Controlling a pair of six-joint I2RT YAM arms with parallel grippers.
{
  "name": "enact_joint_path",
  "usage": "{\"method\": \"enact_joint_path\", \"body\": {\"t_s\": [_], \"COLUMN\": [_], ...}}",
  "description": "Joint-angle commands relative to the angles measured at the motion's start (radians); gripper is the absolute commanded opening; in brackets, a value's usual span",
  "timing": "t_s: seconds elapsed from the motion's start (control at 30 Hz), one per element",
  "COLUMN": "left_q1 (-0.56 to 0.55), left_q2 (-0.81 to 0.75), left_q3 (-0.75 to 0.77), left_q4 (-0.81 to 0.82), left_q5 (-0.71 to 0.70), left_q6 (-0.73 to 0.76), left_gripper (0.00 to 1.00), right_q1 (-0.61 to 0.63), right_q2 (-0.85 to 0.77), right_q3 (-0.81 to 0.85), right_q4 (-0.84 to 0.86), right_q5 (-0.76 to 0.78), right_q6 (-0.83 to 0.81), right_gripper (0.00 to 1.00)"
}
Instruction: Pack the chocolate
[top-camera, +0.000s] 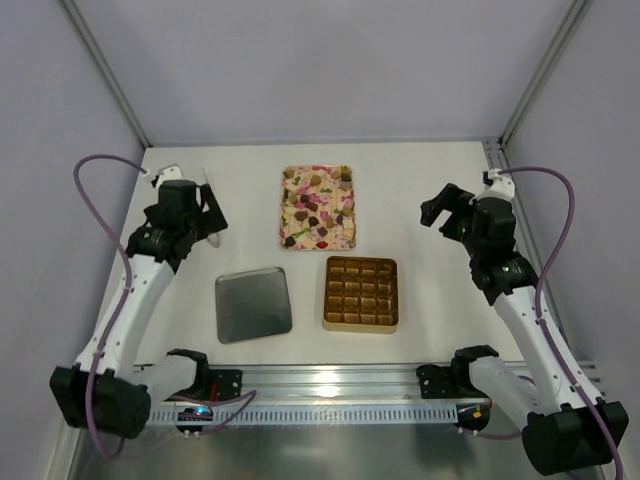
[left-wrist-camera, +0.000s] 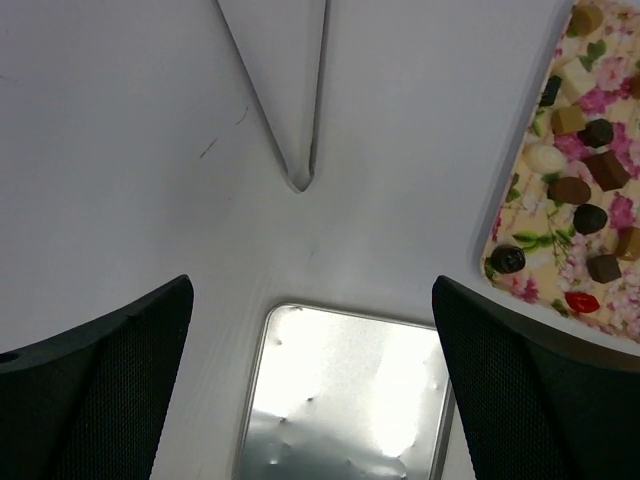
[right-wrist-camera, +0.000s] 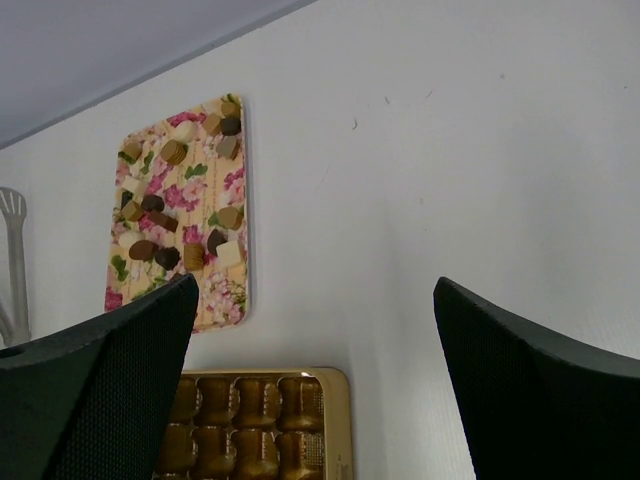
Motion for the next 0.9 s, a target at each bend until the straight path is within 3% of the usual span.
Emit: {"method": "enact_joint_path", "body": {"t_s": [0.0, 0.17, 0.4, 0.87], "left_q1": [0.018, 0.166, 0.170, 0.248], "left_q2": [0.179, 0.476, 0.772, 1.017], "left_q3": [0.067, 0.136, 0.302, 0.502], "left_q4": [0.117, 0.180, 0.248, 0.182], "left_q5": [-0.073, 0.059, 0.046, 0.079], "left_q6": [0.000, -0.069, -0.015, 0.013], "left_gripper": [1.00, 1.00, 1.00, 1.00], "right_q1": [0.003, 0.004, 0.004, 0.004], "right_q2": [0.022, 0.033, 0.033, 0.045], "right_q3": [0.028, 0.005, -0.006, -0.012], "right_q4": [0.022, 0.039, 0.042, 0.049], "right_q5": [-0.091, -0.162, -0.191, -0.202], "right_q6": [-0.009, 0.005, 0.011, -0.004], "right_gripper": [1.00, 1.00, 1.00, 1.00]}}
